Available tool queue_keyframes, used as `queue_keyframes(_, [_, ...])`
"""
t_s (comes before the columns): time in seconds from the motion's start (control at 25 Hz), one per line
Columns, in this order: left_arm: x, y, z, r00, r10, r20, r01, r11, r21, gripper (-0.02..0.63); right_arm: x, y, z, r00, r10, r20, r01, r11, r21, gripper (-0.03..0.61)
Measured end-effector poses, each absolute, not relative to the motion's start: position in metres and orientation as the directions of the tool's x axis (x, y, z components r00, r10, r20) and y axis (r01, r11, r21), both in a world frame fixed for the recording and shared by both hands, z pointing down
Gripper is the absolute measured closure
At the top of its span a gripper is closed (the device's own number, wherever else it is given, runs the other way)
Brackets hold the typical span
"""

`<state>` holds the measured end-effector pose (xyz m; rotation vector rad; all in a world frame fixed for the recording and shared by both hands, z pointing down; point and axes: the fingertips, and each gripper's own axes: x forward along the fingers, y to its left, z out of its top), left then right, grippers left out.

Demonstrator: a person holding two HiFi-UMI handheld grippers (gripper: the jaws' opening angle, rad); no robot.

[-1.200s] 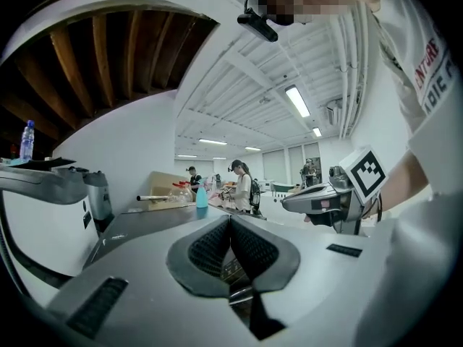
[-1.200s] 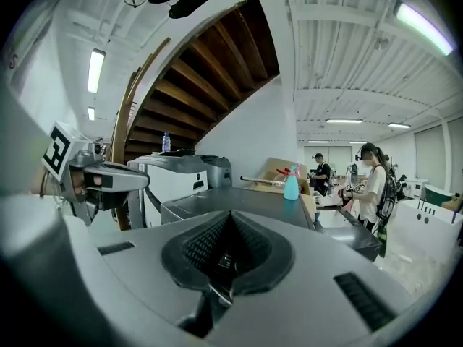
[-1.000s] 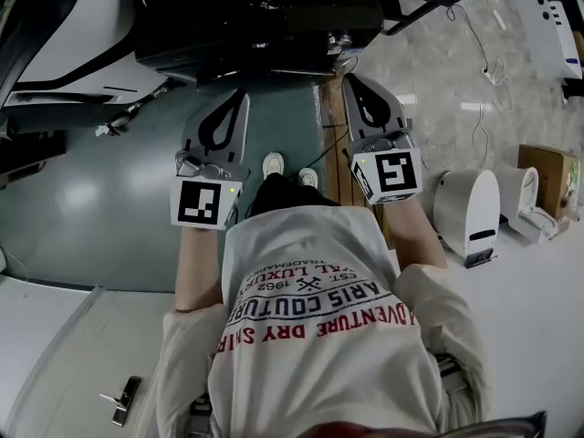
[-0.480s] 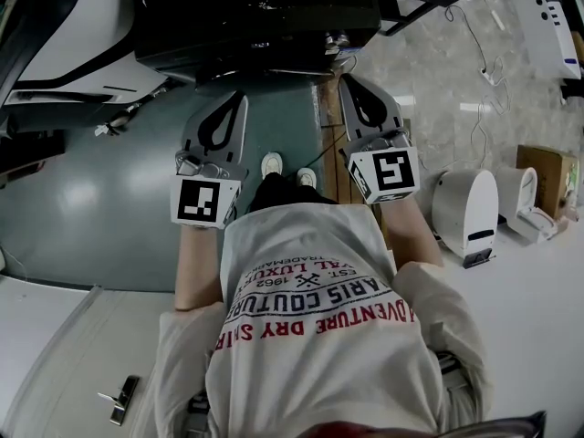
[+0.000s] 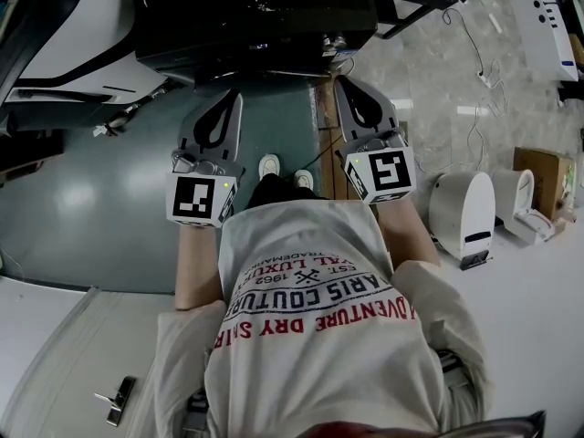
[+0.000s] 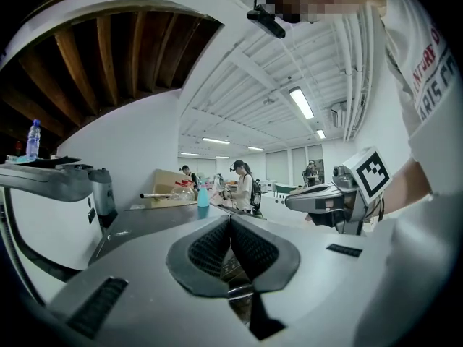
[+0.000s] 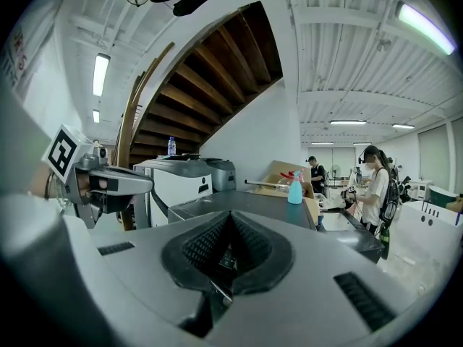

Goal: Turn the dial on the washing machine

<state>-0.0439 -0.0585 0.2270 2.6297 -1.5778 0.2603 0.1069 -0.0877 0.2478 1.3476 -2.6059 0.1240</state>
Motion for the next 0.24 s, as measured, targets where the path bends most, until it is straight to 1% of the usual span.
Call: queue_keyframes(0.24, [-0.0491,-0.0584,0.2260,0.454,-0.872,0.182,-0.882,-0.469,-0.044,0.597,0.1057,-0.0840,0.2480,-0.564,-0.795,0.224,-0.812,0.583,0.024,0.552])
